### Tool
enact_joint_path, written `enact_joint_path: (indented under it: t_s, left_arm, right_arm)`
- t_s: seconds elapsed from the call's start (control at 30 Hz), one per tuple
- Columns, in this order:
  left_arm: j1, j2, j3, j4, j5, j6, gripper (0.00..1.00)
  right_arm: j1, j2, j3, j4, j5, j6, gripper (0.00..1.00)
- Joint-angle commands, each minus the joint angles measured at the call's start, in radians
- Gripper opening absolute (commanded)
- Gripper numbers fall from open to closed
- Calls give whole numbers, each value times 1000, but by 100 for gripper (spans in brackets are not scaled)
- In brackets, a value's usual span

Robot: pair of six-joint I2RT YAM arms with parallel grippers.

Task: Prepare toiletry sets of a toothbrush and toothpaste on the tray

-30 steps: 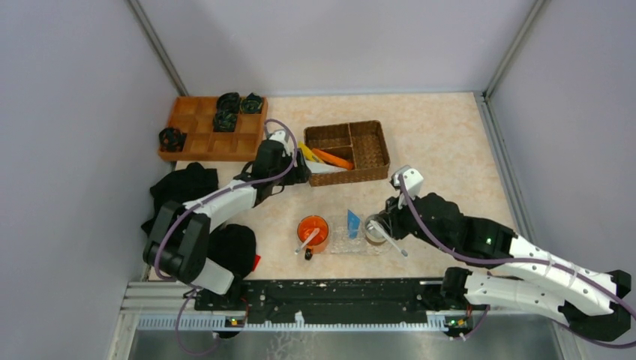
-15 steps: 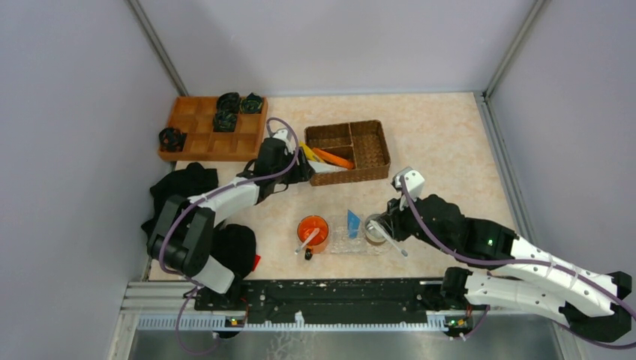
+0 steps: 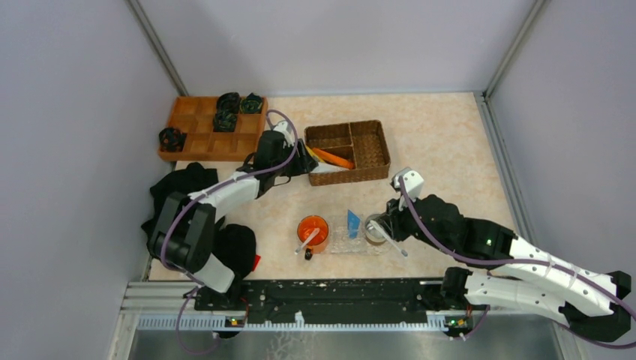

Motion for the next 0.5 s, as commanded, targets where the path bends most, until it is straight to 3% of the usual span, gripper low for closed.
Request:
enact_joint_path:
  t_s: [0.0, 0.47]
  left_arm:
    - [6, 26, 24, 31, 36, -17, 56]
    - [6, 68, 49, 55, 94, -36, 37]
  right_arm:
    - [10, -1, -8, 22, -4, 5, 21]
    - [10, -2, -13, 24, -3, 4, 21]
